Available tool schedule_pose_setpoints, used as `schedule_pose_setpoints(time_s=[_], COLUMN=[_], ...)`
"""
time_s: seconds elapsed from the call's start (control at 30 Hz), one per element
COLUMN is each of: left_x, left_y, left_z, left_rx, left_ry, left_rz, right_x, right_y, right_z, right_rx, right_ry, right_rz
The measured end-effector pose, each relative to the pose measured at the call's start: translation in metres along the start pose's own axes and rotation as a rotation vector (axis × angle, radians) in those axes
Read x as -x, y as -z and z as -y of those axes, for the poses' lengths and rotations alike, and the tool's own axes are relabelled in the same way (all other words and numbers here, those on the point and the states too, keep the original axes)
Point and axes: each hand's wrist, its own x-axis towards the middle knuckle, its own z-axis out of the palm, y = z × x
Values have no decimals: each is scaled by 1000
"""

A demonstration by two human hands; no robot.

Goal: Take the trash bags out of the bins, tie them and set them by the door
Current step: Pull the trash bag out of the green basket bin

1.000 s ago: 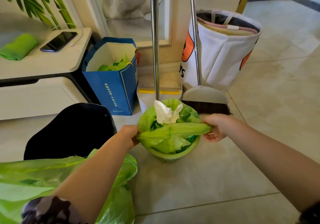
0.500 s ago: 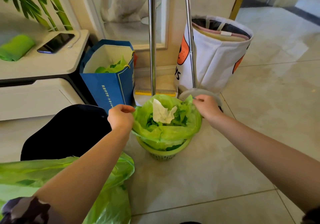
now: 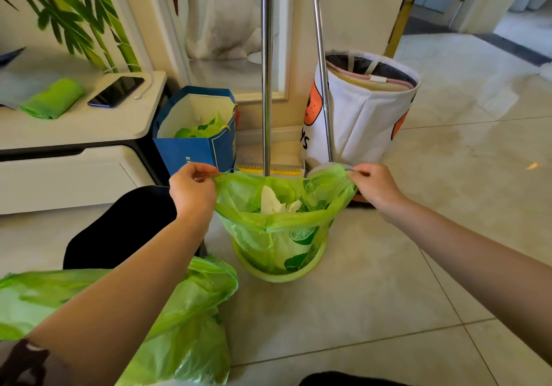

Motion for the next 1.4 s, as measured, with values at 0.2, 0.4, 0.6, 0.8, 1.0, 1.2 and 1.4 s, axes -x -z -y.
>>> schedule_pose_setpoints(time_s=[0.2,0.4,0.6,0.8,1.0,1.2,1.4], left_x=[-8,-5,-8,-20,-6,36,66], left_y=[4,-7,-9,3,5,-16,-32], left_z=[12,9,27,16,-27,-28,-24], left_rx=[-41,-285,-837,-835,-581,-248,-57], left_ry=[189,204,127,50,-78,113,216], left_rz=[110,404,563,457,402,580,719], right_x=[2,-10,-20,-29,2,32,50], right_y=[3,-10,-33,-31,-18,-30,-40], right_z=[-10,11,22,28,34,32,30], right_rx=[16,168,204,328,297,269,130], right_ry=[-254,-334,-341,25,177,220,136], right_rz=[115,236,393,78,92,359,425])
